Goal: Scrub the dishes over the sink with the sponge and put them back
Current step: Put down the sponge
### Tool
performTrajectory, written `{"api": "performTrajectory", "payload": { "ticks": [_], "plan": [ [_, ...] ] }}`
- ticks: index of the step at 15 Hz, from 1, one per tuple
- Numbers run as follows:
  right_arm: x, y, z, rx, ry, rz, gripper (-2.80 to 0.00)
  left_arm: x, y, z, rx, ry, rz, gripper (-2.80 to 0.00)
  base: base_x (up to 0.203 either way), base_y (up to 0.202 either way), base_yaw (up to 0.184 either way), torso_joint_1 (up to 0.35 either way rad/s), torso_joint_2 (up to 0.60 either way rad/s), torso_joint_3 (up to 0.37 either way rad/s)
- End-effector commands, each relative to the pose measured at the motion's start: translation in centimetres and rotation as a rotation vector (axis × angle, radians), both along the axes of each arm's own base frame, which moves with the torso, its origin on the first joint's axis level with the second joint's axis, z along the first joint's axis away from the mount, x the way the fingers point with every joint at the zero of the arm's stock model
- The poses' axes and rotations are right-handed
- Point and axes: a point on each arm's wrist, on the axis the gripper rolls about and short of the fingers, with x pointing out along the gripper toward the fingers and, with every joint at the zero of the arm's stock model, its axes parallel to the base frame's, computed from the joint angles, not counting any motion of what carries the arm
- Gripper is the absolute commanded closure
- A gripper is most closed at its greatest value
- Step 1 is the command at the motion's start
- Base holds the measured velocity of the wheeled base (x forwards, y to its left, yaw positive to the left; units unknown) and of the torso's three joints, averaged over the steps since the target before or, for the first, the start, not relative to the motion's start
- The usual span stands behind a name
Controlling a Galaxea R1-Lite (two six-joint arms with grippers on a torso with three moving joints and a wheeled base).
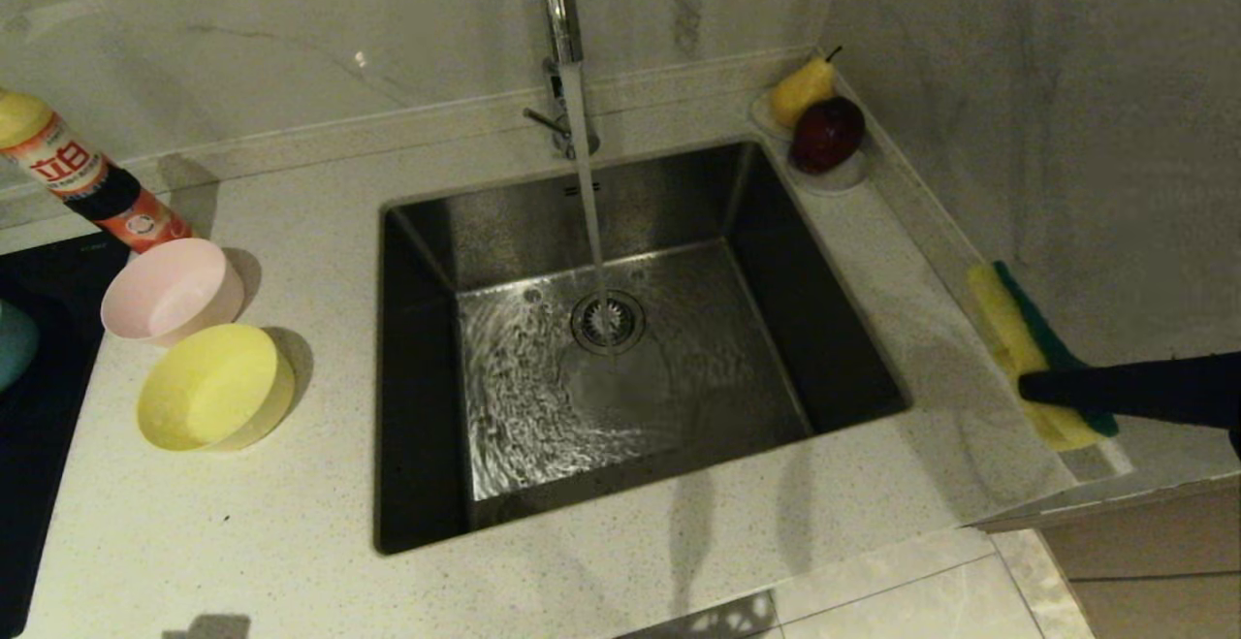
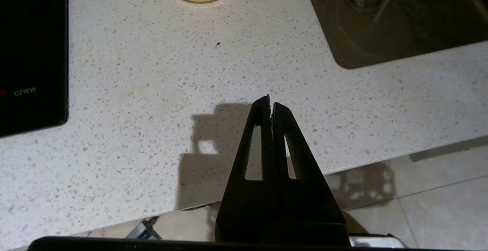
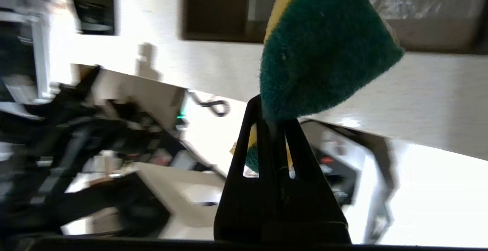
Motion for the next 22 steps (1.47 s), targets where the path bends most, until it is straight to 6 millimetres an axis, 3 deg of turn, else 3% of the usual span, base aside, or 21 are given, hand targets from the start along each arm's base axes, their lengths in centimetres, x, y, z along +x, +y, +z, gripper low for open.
{"api": "performTrajectory", "payload": {
  "ticks": [1,13,22],
  "plan": [
    [-0.2,-0.1,-0.2,-0.012,-0.006,-0.004,0.0,0.0,0.0,-0.1,-0.001,0.003,0.0,0.0,0.0,0.0,0.0,0.0,0.0,0.0],
    [0.4,-0.4,-5.7,-0.421,-0.082,-0.177,0.0,0.0,0.0,-0.1,-0.001,0.003,0.0,0.0,0.0,0.0,0.0,0.0,0.0,0.0],
    [3.4,1.7,-11.3,-0.582,-0.074,-0.245,0.0,0.0,0.0,-0.1,-0.001,0.003,0.0,0.0,0.0,0.0,0.0,0.0,0.0,0.0]
  ]
}}
